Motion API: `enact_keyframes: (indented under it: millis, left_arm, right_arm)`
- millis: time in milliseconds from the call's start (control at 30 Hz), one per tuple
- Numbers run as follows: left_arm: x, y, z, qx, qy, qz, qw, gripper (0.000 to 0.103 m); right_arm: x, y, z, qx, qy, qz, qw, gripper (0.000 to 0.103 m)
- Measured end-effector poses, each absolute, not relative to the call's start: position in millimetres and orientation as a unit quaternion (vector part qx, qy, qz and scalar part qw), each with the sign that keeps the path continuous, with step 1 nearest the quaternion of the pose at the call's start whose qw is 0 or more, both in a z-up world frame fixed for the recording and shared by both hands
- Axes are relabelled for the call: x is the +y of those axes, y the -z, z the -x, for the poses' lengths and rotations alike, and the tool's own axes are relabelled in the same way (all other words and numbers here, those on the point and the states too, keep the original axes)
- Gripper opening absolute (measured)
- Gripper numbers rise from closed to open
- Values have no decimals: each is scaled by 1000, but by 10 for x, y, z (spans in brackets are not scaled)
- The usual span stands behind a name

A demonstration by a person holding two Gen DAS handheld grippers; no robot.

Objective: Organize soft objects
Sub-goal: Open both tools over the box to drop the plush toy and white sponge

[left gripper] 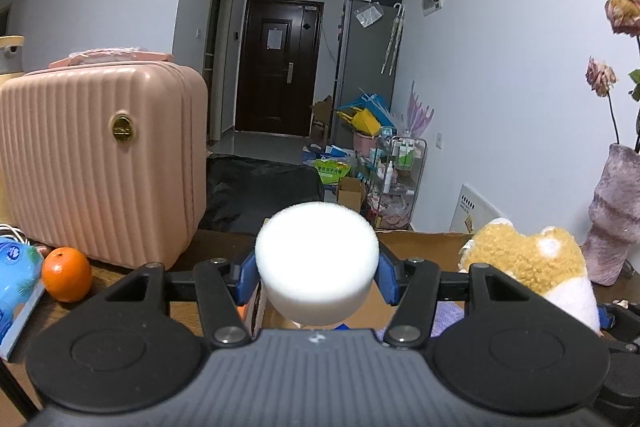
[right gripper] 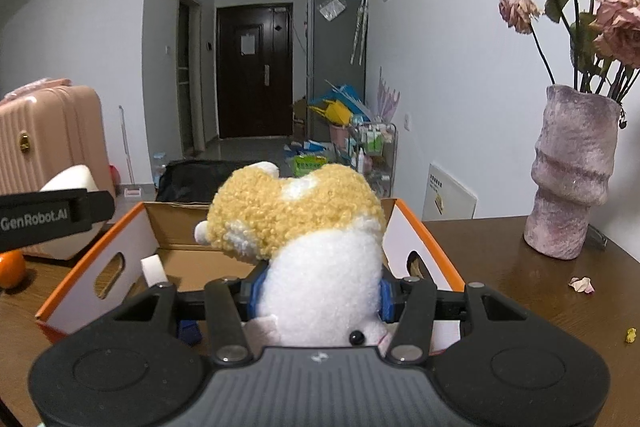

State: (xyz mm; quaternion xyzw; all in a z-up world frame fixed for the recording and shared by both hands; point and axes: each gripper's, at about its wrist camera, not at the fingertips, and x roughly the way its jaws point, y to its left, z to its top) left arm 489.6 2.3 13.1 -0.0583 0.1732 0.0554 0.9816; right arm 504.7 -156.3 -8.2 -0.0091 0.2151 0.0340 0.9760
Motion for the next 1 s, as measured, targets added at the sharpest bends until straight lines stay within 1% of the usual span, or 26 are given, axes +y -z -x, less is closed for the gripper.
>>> enact_keyframes:
  millis: [267,500,1000]
  left_arm:
    - [-19,-26,-5180,196,-69,42,977,58]
    - [-109,86,-5383,210,-76,10,975,58]
    - [-73,124,-5405,213,-73,12,974,59]
  right_arm:
    - [-1588,109,-5340,241,-16,1,970,50]
    - [-1584,171,-5469,247,-16,3,969,50]
    - [-1578,241,-5509,257,-16,9,966,51]
